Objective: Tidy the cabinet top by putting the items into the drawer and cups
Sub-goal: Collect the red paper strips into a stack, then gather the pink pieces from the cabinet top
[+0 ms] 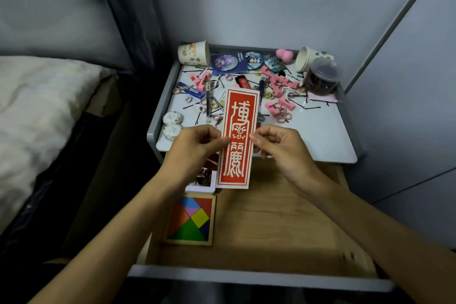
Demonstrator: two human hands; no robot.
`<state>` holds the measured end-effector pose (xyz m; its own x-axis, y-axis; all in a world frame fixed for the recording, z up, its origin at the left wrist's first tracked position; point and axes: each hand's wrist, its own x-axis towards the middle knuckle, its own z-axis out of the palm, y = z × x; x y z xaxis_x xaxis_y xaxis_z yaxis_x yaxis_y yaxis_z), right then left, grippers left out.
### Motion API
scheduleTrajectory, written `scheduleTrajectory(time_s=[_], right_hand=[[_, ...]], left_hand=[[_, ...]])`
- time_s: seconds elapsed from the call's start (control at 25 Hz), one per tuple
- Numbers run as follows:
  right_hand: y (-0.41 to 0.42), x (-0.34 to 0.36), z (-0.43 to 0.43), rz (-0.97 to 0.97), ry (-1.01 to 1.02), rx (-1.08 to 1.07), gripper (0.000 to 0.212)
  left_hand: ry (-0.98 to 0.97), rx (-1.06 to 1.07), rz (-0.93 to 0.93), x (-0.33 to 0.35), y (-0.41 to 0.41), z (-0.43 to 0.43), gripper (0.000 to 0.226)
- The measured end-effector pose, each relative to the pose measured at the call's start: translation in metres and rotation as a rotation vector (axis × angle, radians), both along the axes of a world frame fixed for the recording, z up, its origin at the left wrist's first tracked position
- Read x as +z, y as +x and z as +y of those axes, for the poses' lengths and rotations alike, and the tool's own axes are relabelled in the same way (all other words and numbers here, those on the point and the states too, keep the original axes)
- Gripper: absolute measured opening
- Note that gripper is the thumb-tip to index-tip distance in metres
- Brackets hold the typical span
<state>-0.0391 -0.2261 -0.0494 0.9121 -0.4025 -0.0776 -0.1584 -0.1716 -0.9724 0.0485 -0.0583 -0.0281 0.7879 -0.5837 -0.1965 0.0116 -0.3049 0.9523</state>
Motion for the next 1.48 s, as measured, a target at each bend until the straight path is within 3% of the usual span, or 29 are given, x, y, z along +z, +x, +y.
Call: scheduleTrajectory(time_s=[0.08, 0.16, 0.2, 0.28, 0.4, 0.64, 1.0, 1.48], right_hand=[[-0.009, -0.002, 0.000, -0.003, -0.029, 0.026, 0.016], [-0.021, -0.008, 0.001, 0.081, -0.099, 0.088, 0.013], [-0.028, -0.016, 0.003, 0.160, -0.124, 0.136, 0.012], [-0.043, -0.037, 0.009, 0.338, -0.101, 0.215, 0.012], [-0.051, -0.071, 0.021, 0.539, 0.036, 0.196, 0.012], [-0.020, -0.110, 0.032, 0.610, 0.114, -0.011, 0.017], [-0.002, -0.125, 0.043, 0.681, -0.112, 0.011, 0.018], [-0.005, -0.112, 0.040, 0.659, -0.237, 0.066, 0.014]], left_hand=[[0.226, -0.042, -0.151, 0.001, 0.003, 0.012, 0.031], [0.781, 0.023, -0.582, -0.007, 0.010, 0.028, 0.038], [1.007, 0.041, -0.707, -0.011, 0.012, 0.036, 0.037], [1.201, -0.054, -0.645, -0.021, 0.010, 0.043, 0.034], [1.205, -0.190, -0.536, -0.039, 0.005, 0.043, 0.031], [1.153, -0.236, -0.593, -0.049, 0.014, 0.047, 0.025], [1.155, -0.259, -0.620, -0.051, 0.018, 0.045, 0.025], [1.226, -0.262, -0.615, -0.047, 0.016, 0.042, 0.027]])
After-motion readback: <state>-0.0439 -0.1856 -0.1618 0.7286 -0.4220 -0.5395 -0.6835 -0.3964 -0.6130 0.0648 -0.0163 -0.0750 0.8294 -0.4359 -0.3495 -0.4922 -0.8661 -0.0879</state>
